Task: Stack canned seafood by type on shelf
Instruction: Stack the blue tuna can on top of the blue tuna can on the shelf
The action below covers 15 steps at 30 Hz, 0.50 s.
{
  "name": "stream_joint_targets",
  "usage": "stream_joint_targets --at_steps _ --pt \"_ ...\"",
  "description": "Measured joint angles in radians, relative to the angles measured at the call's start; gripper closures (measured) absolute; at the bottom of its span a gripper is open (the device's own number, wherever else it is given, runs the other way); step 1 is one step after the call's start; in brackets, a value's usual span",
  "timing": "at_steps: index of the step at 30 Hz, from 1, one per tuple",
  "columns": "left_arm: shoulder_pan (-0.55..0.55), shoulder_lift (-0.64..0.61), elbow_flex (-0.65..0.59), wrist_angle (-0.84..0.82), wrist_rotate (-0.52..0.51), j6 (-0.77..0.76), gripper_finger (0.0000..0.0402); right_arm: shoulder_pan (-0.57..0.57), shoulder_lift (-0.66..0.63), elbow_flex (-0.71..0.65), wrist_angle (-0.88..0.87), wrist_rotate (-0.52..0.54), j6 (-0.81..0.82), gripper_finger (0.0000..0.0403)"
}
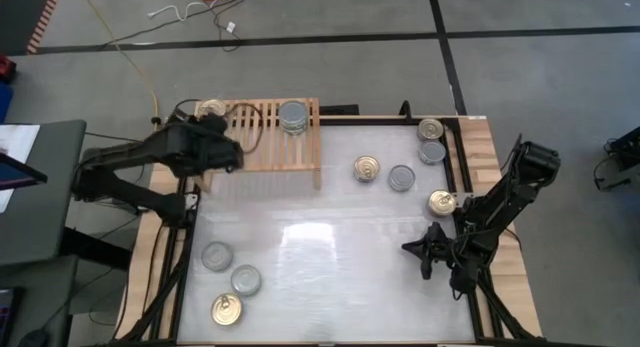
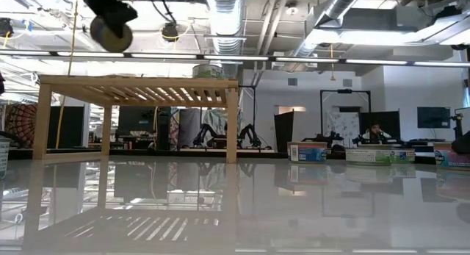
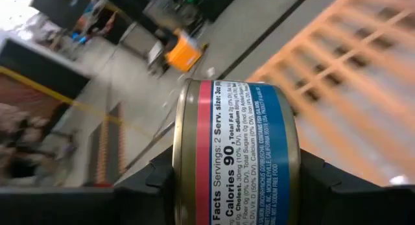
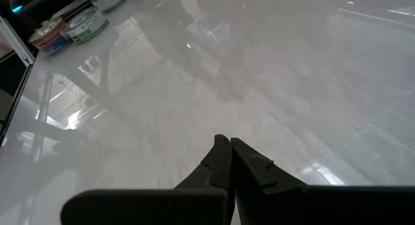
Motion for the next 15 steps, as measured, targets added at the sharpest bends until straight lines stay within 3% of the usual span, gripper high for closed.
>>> stream_joint_targets --at_steps 9,15 --pt "0.229 0.066 -0.004 0.282 -0.003 0.484 0.0223 -0.050 0.000 0.000 0.002 0.000 -0.008 0.0368" --pt "0.323 0.201 -0.004 0.342 -0.075 0.557 0.0223 -0.076 0.000 0.000 0.000 0.001 -0.007 0.0368"
